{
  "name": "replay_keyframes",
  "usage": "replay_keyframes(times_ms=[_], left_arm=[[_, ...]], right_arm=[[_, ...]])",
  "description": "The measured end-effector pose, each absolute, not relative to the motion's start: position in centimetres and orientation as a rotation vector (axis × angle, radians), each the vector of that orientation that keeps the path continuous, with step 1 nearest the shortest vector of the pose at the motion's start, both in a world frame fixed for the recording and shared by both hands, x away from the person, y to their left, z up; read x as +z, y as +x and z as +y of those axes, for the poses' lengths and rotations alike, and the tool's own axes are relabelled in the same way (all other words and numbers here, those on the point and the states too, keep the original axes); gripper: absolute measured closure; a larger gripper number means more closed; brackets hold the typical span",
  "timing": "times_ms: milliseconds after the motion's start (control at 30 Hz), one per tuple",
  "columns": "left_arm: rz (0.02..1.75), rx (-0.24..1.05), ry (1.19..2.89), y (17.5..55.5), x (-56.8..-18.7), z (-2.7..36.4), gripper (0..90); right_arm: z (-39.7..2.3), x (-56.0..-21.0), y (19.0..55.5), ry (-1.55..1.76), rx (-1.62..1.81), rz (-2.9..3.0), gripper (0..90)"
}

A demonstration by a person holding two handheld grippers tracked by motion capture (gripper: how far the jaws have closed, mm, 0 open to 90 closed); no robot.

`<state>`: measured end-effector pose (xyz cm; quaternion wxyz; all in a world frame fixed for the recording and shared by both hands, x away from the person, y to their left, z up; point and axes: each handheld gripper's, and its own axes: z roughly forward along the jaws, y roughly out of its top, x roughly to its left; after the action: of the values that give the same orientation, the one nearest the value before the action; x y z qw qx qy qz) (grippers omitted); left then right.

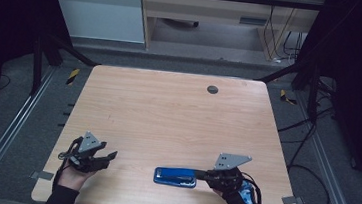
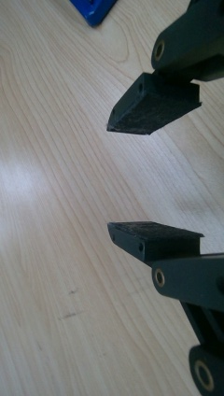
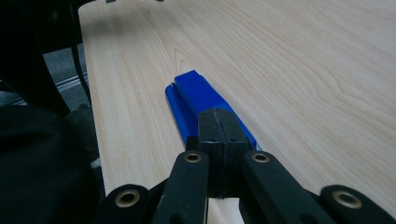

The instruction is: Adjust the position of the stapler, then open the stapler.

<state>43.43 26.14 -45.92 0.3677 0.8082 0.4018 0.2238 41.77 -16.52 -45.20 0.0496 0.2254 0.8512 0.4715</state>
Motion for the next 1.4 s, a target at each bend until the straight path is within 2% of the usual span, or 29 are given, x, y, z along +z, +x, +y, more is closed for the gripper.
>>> replay_keyframes(times_ms=[533, 867, 1400], left_arm=[[0.894, 0.55, 2.096, 44.3, -43.5, 21.7, 40.3], [0.801, 0.479, 2.159, 44.8, -43.2, 18.6, 37.4], [0.664, 0.457, 2.21, 44.7, -42.3, 14.7, 36.6]], right_arm=[[-16.0, -47.4, 41.7, 0.72, 1.331, 2.68, 90.0], [-15.9, -47.9, 41.7, 0.748, 1.293, 2.696, 90.0], [-15.8, -48.3, 41.2, 0.756, 1.27, 2.696, 90.0]])
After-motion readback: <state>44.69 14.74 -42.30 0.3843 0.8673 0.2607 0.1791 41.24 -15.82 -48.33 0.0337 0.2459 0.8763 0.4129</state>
